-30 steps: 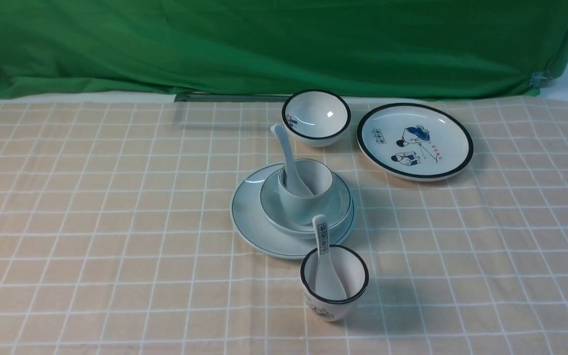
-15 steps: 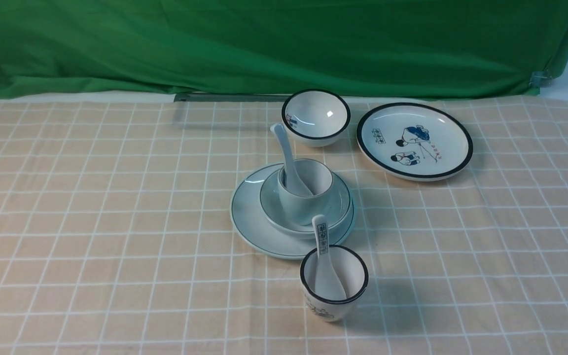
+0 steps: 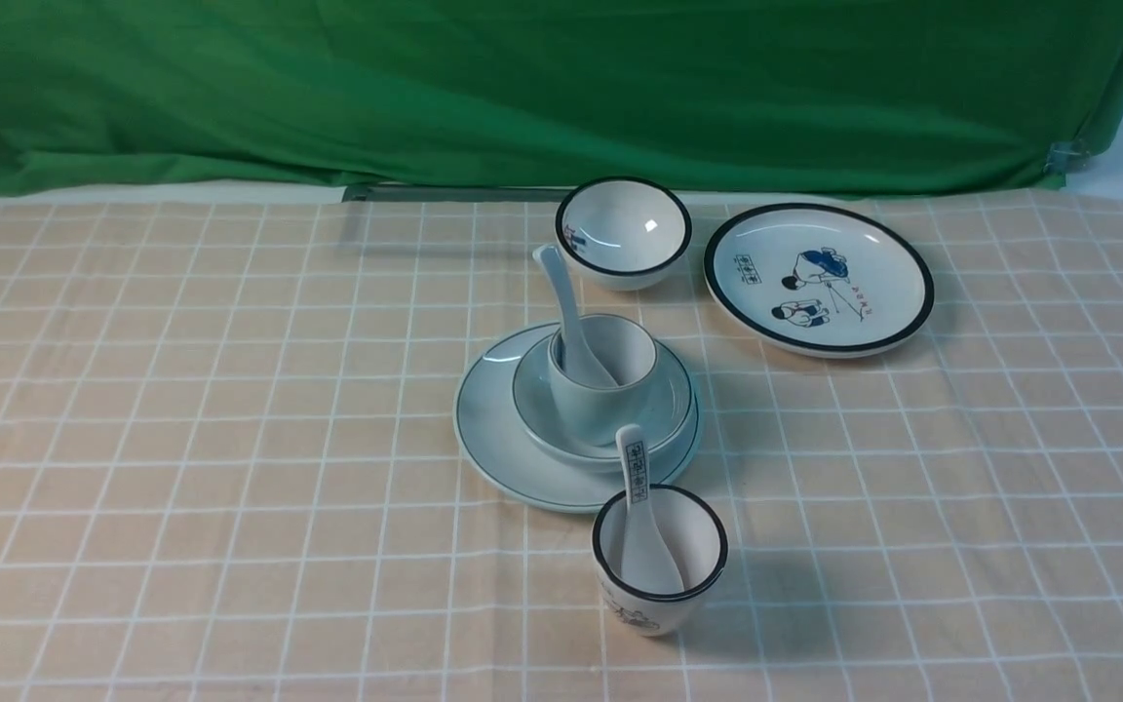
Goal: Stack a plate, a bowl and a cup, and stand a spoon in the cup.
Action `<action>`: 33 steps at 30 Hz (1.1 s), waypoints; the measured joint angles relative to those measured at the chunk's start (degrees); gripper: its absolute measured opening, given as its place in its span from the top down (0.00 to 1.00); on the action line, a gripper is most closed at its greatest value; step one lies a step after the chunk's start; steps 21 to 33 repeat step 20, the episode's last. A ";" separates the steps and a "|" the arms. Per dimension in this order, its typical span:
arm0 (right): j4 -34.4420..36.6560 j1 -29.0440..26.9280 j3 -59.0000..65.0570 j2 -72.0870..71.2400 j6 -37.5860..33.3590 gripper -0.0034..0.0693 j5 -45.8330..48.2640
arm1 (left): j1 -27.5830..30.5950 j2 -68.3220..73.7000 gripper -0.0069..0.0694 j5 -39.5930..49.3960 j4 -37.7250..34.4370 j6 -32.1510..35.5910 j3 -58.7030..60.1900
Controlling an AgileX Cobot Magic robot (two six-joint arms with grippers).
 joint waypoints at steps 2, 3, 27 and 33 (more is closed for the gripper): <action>0.00 0.00 0.00 0.00 0.00 0.75 0.00 | 0.00 0.00 0.90 0.00 0.00 0.13 0.00; 0.00 0.00 0.00 0.00 0.00 0.75 0.00 | 0.00 0.00 0.90 0.00 0.00 0.19 0.00; 0.00 0.00 0.00 0.00 0.00 0.68 0.00 | 0.00 0.00 0.90 0.00 0.00 0.36 0.00; 0.00 0.00 0.00 0.00 0.00 0.68 0.00 | 0.00 0.00 0.90 0.00 0.00 0.36 0.00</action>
